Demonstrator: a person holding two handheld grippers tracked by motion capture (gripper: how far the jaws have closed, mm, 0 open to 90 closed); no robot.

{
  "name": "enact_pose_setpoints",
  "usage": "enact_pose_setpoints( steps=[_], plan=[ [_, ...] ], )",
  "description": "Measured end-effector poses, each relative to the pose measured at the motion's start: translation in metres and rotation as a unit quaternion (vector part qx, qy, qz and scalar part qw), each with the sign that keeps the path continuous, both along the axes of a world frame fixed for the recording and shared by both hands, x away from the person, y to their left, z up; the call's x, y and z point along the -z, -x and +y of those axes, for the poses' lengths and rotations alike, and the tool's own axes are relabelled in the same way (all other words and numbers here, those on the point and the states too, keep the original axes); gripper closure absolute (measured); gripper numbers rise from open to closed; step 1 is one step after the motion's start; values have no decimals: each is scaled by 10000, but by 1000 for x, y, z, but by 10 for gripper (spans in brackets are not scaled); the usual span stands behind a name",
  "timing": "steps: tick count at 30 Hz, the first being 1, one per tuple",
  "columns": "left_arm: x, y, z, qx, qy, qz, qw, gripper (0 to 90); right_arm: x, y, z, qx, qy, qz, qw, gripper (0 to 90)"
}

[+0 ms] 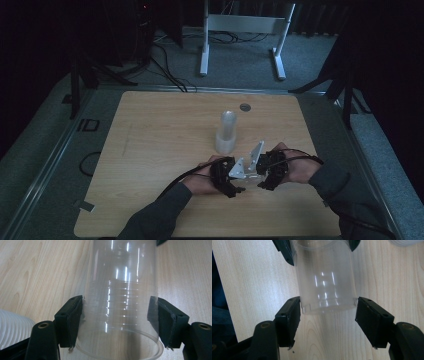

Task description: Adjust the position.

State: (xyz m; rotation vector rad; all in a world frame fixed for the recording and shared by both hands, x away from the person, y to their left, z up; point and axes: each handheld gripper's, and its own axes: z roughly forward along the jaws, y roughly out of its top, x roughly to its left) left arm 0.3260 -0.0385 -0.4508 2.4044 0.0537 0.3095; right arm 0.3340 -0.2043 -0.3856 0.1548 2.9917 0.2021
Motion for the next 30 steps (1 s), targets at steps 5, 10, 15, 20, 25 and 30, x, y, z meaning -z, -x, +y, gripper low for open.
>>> enact_pose_setpoints(
  steps=[5, 10, 15, 20, 25, 30],
  plan=[
    [-5, 0, 0, 44, 107, 31, 9999, 297, 2, 0, 1, -23, 26, 25, 10000, 360],
    [-5, 1, -1, 65, 125, 9, 9999, 296, 3, 0, 0, -30, 6, 23, 10000, 367],
    [-5, 2, -2, 70, 126, -5, 9999, 296, 5, 1, 0, -30, 5, 46, 10000, 368],
    [-4, 2, -2, 85, 78, -45, 9999, 292, 7, 2, 1, -21, 31, 90, 10000, 392],
    [-4, 2, -3, 108, 25, -44, 9999, 283, 8, 2, 1, 0, 18, 106, 9999, 410],
    [-4, 3, -3, -22, 136, -28, 9999, 251, 7, 2, -1, 17, -68, 68, 10000, 415]
  ],
)
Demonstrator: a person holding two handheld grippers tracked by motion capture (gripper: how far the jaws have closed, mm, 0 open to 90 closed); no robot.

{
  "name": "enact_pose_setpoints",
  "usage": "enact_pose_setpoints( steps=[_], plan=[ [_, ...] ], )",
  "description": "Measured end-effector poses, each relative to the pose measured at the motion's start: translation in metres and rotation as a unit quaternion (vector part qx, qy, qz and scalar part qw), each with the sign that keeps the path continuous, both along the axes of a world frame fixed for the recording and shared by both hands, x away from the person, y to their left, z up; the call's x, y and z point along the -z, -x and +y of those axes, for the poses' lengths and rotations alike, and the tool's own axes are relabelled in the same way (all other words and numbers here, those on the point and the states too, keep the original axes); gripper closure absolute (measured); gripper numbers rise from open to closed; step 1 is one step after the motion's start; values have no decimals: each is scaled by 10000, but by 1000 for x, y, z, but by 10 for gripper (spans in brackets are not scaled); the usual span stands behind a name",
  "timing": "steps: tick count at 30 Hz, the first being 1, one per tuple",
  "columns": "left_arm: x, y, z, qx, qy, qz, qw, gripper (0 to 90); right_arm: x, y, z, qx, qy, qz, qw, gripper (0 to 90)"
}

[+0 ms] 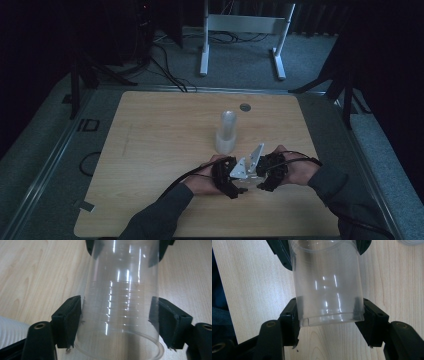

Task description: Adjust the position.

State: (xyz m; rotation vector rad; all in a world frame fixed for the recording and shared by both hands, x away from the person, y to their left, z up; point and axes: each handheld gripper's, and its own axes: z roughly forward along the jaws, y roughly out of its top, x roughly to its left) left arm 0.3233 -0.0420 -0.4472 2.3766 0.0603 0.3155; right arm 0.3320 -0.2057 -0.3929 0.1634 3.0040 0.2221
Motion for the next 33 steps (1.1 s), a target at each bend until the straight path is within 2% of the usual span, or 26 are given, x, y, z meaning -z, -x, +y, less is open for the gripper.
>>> enact_pose_setpoints(
  steps=[4, 9, 15, 22, 24, 28, 29, 33],
  plan=[
    [-1, -1, 0, -81, 55, 24, 9999, 205, 0, 0, -1, -48, -19, -22, 10000, 417],
    [-1, -1, 1, -149, 101, 41, 9998, 159, 1, 0, -3, 71, -88, -17, 9999, 417],
    [0, -4, 2, -282, 208, 85, 9993, 160, 7, -3, -6, 267, -128, -29, 9996, 417],
    [-3, -5, 5, -442, 327, -19, 9985, 160, 11, -6, -8, 401, -150, -59, 9991, 417],
    [-5, -6, 8, -511, 410, -72, 9978, 161, 12, -7, -12, 579, -229, -104, 9980, 417],
    [-7, -7, 10, -575, 476, -69, 9972, 165, 15, -9, -17, 747, -273, -158, 9967, 418],
    [-7, -8, 12, -620, 542, -72, 9966, 167, 16, -11, -20, 889, -329, -184, 9953, 417],
    [-9, -9, 14, -697, 586, -115, 9958, 170, 19, -13, -27, 1139, -388, -269, 9924, 417]
  ],
)
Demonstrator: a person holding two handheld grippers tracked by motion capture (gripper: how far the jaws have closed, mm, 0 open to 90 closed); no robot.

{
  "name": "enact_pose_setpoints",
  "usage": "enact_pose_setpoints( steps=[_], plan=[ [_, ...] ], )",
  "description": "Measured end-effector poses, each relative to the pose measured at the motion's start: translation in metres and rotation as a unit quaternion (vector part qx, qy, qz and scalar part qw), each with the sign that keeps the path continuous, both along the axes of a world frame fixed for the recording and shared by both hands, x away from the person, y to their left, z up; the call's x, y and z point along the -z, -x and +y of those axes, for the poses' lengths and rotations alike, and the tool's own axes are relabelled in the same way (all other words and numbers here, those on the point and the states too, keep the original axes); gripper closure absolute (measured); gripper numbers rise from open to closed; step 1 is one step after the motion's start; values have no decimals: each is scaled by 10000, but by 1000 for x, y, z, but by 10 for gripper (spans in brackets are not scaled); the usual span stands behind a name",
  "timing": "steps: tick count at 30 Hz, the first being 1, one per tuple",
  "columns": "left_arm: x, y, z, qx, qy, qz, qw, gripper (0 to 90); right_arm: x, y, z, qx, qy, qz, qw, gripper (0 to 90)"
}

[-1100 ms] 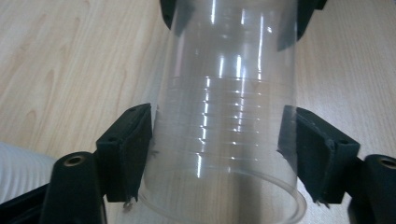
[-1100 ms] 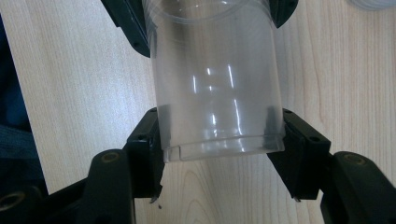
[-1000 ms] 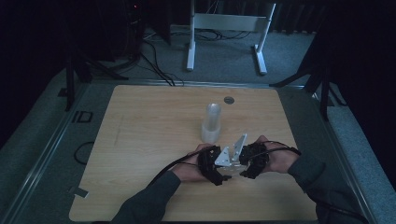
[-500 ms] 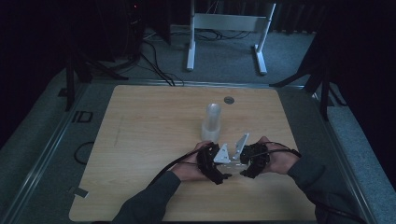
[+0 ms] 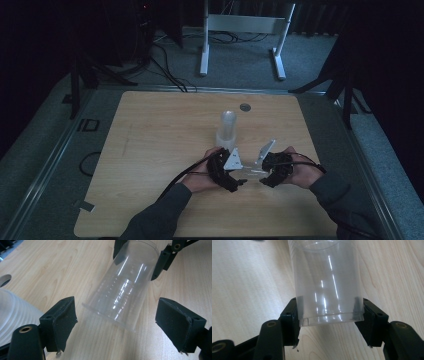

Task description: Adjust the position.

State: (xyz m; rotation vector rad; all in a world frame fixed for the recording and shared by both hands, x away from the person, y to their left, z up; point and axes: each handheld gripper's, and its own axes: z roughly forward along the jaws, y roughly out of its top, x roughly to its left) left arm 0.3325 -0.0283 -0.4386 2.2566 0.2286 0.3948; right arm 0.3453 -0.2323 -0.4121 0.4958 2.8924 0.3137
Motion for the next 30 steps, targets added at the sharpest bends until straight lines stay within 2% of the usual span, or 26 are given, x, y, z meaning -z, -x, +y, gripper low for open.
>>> enact_pose_setpoints(
  steps=[1, 2, 5, 6, 8, 9, 13, 18, 19, 20, 21, 22, 27, 30],
  plan=[
    [0, 0, 0, 0, 0, 0, 10000, 170, 0, 0, 0, 0, 0, 0, 10000, 417],
    [0, -1, 1, -32, 50, 7, 10000, 170, 0, -1, -4, 161, -76, -47, 9998, 418],
    [0, -1, 2, -72, 93, 22, 9999, 173, 1, -2, -7, 303, -156, -93, 9994, 418],
    [0, -2, 3, -112, 131, 28, 9998, 174, 3, -3, -10, 462, -224, -148, 9986, 418],
    [0, -2, 3, -112, 131, 28, 9998, 174, 4, -3, -12, 561, -258, -175, 9979, 418],
    [0, -3, 4, -150, 153, 62, 9998, 174, 5, -3, -15, 769, -403, -232, 9960, 418],
    [0, -6, 6, -213, 202, 127, 9995, 174, 10, -4, -22, 1222, -599, -377, 9900, 418],
    [-1, -6, 6, -250, 258, 130, 9993, 178, 18, -5, -25, 1675, -717, -572, 9816, 419],
    [-1, -6, 6, -250, 258, 130, 9993, 178, 18, -5, -25, 1675, -717, -572, 9816, 419],
    [-1, -6, 5, -252, 260, 131, 9993, 178, 19, -6, -25, 1737, -765, -616, 9799, 419],
    [-1, -6, 5, -266, 265, 134, 9992, 178, 20, -6, -25, 1827, -832, -638, 9776, 418],
    [-1, -6, 5, -265, 262, 134, 9992, 178, 21, -6, -25, 1971, -941, -699, 9734, 419],
    [-1, -7, 6, -314, 295, 122, 9990, 178, 24, -3, -26, 2256, -1071, -884, 9643, 419],
    [-2, -7, 6, -337, 328, 133, 9988, 179, 27, -1, -25, 2454, -1102, -1034, 9576, 419]
  ],
)
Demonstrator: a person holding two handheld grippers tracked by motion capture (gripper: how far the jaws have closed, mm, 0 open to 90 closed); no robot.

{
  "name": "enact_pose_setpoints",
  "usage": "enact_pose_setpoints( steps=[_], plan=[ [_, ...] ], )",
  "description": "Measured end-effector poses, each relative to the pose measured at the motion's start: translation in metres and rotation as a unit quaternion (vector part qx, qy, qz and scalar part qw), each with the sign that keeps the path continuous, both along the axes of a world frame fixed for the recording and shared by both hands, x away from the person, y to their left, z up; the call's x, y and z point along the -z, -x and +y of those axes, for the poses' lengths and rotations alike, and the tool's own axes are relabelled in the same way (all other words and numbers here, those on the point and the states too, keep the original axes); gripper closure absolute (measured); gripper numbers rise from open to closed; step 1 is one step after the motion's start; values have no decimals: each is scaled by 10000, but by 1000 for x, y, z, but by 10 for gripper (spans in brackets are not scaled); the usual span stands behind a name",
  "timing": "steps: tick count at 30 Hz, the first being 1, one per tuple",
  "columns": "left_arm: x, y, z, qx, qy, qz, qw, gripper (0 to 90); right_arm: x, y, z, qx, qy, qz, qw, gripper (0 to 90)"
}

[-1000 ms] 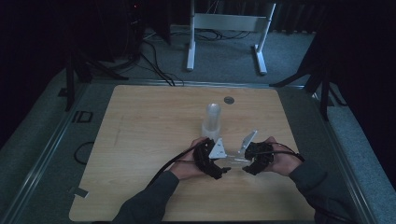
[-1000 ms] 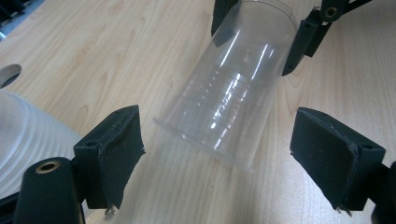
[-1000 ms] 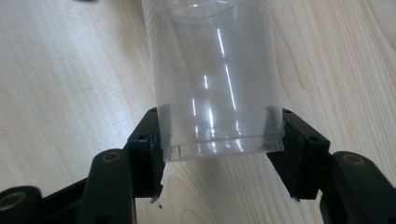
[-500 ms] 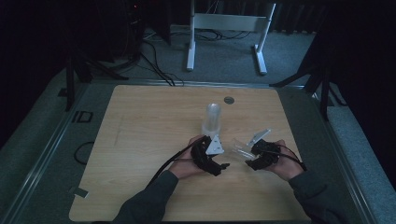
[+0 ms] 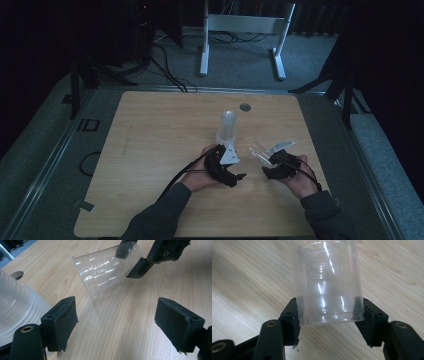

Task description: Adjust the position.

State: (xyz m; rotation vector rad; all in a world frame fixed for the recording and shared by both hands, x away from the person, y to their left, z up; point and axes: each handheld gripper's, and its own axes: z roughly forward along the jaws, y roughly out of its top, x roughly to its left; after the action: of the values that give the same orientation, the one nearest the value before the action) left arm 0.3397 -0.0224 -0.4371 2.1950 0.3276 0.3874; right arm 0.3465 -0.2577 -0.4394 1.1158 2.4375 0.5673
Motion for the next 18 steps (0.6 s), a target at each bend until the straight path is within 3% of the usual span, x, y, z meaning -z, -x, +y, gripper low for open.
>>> enact_pose_setpoints(
  steps=[7, 18],
  plan=[
    [0, 0, 0, -31, 11, 5, 10000, 179, 9, 1, 0, 552, -314, -188, 9978, 419],
    [-2, -3, 2, -140, 133, 27, 9998, 197, 5, -2, 6, 947, -467, -712, 9919, 419]
  ],
)
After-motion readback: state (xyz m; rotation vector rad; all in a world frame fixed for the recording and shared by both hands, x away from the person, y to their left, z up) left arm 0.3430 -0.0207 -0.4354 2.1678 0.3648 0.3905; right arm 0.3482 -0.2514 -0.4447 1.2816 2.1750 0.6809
